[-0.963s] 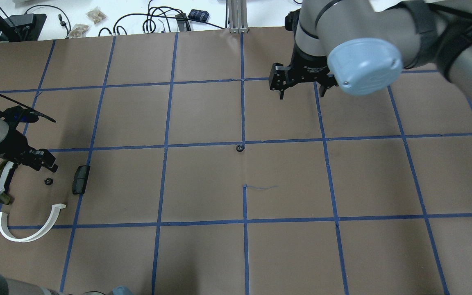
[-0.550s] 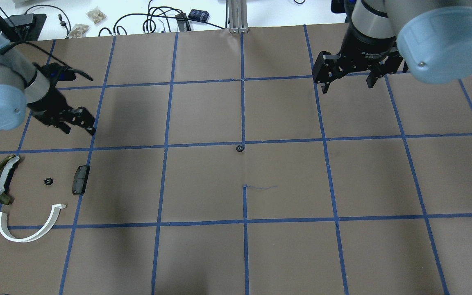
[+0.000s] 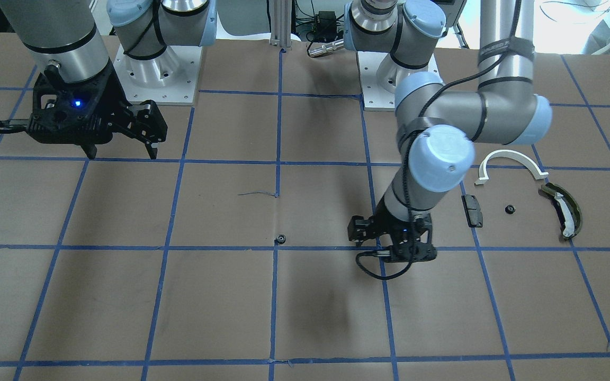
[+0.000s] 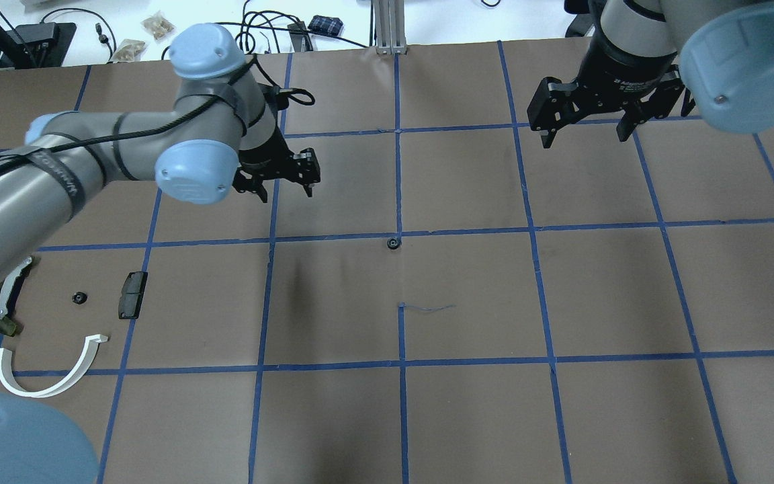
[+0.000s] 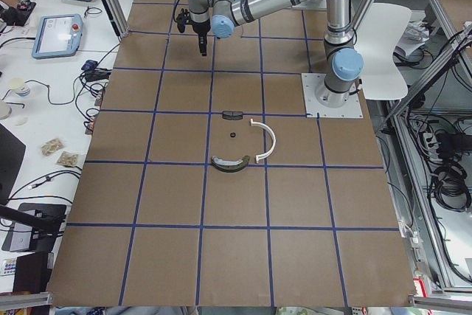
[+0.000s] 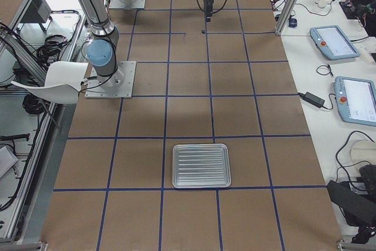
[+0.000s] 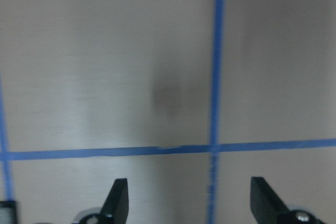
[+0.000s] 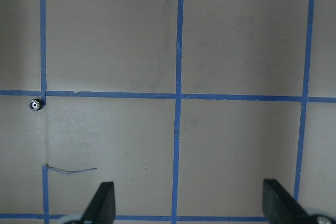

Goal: Place bearing gear from tray to pile

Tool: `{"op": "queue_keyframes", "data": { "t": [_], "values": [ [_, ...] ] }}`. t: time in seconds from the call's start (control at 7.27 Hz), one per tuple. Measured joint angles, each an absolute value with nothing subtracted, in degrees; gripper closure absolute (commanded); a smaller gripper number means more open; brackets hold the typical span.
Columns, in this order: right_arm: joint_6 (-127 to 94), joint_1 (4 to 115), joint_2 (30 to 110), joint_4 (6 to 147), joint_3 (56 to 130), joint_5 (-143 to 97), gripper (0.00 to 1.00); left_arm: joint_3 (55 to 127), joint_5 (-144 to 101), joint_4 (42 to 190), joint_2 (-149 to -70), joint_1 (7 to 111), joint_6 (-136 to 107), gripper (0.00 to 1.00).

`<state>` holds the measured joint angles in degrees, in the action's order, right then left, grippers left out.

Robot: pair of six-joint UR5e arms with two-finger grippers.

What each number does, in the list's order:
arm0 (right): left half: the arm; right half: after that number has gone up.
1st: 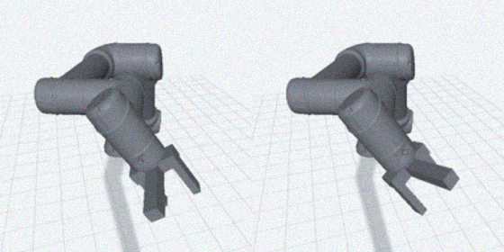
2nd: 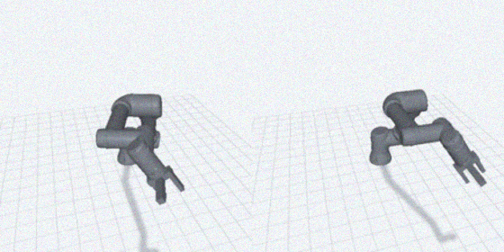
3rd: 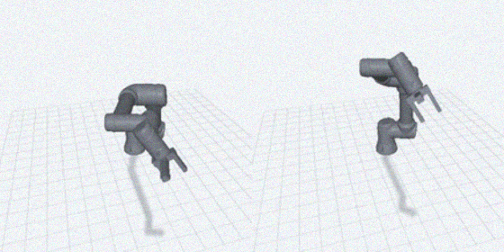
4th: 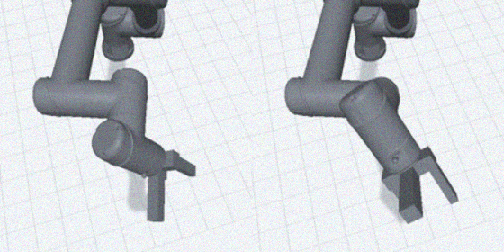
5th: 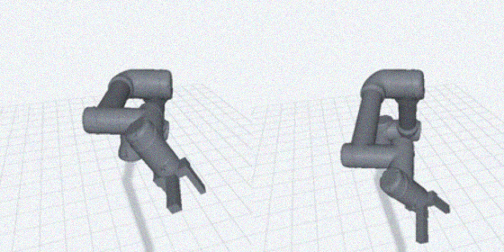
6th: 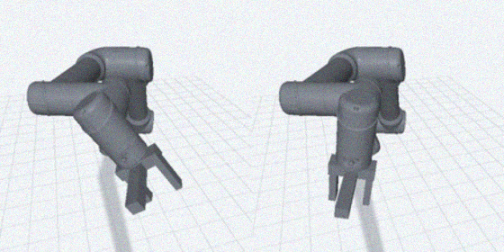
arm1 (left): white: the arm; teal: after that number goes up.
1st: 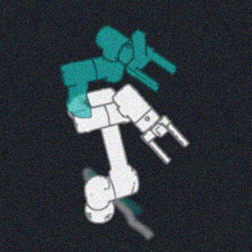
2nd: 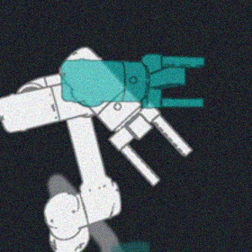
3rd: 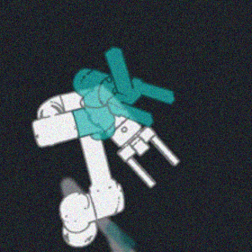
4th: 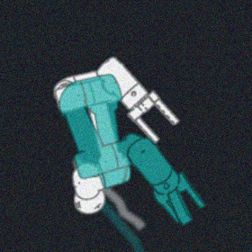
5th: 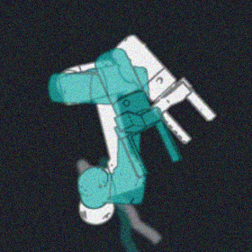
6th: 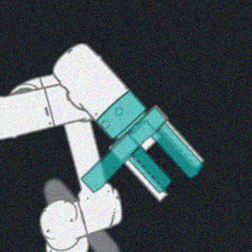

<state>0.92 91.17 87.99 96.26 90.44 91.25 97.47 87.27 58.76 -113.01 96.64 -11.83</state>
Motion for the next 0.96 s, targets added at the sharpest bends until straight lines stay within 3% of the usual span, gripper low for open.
{"op": "queue_keyframes", "data": {
  "t": [0.41, 0.96],
  "values": [
    [1.0, 91.1, 88.0, 96.4, 90.4, 91.3, 0.00, 97.3, 87.4, 52.3, -118.8, 107.0, -23.8, 0.18],
    [1.0, 91.1, 88.1, 96.4, 90.3, 91.2, 0.00, 98.4, 87.9, 49.2, -120.4, 111.6, -26.0, 0.43]
  ]
}}
